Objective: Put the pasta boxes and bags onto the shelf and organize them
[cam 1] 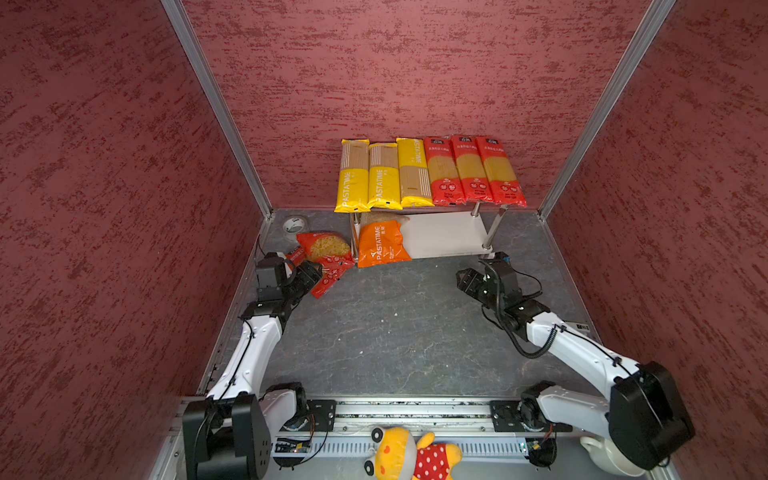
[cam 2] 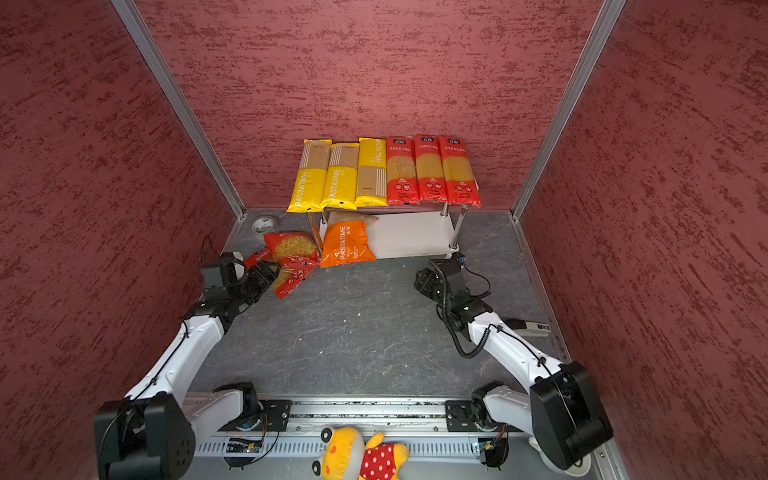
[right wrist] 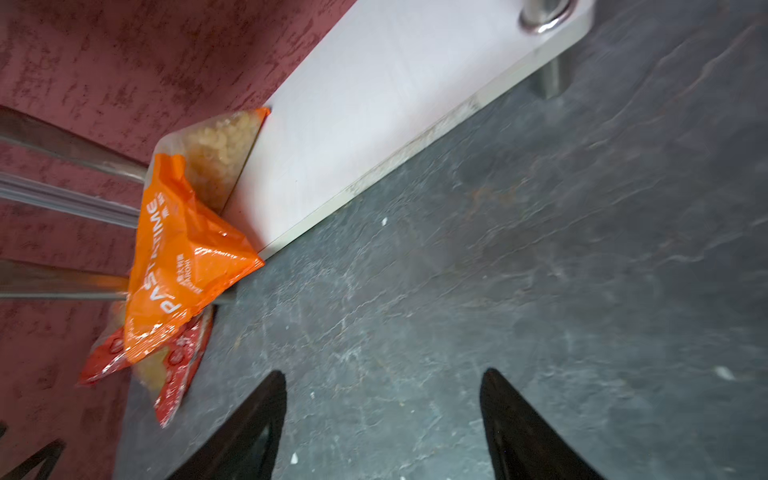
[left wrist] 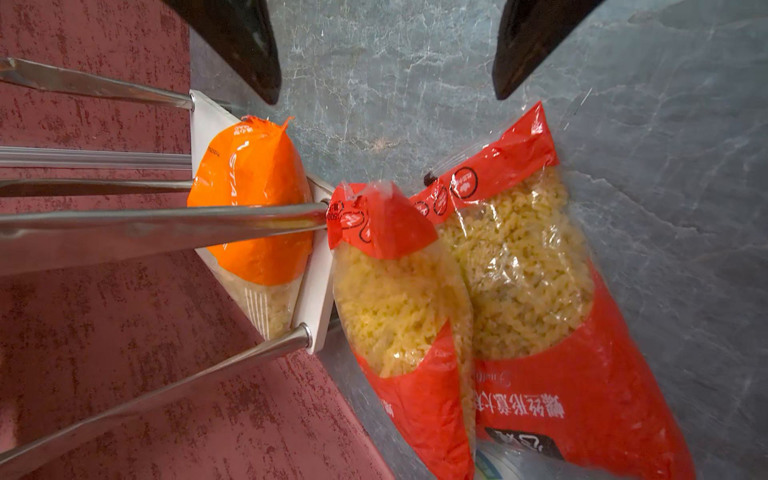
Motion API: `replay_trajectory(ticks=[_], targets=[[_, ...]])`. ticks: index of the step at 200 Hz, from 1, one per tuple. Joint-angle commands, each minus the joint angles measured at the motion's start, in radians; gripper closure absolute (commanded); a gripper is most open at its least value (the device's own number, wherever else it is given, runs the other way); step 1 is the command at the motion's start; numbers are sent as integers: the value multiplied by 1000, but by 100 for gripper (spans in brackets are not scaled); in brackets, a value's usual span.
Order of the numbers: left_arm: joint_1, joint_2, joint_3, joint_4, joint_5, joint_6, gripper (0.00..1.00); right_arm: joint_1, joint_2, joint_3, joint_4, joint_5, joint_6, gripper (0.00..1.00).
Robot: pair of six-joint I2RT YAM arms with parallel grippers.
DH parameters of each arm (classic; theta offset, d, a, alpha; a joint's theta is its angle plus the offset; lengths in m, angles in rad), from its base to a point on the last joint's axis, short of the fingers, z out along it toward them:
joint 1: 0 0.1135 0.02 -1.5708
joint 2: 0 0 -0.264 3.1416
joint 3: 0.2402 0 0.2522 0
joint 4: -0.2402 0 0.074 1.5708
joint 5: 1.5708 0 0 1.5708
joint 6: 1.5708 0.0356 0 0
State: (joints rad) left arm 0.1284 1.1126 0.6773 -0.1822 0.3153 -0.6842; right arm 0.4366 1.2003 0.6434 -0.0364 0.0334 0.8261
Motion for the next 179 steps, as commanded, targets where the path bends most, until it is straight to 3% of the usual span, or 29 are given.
replay_trajectory(ticks=[1,61,99,120,148,179], targets=[[5,53,40,99,27,0,22,37,25,-34,110,-99,77,26],[5,263,100,214,69,-68,32,148,141,-19,229,-118,137,30],[-32,358,104,290,86,-113,50,187,213,26,239,-124,156,32],[-35,401,95,297,92,-127,67,198,239,34,247,-131,166,33],[-32,366,38,282,80,-132,90,209,248,37,245,-132,174,34],[-33,225,-76,288,71,-159,98,220,308,53,239,-151,175,35]])
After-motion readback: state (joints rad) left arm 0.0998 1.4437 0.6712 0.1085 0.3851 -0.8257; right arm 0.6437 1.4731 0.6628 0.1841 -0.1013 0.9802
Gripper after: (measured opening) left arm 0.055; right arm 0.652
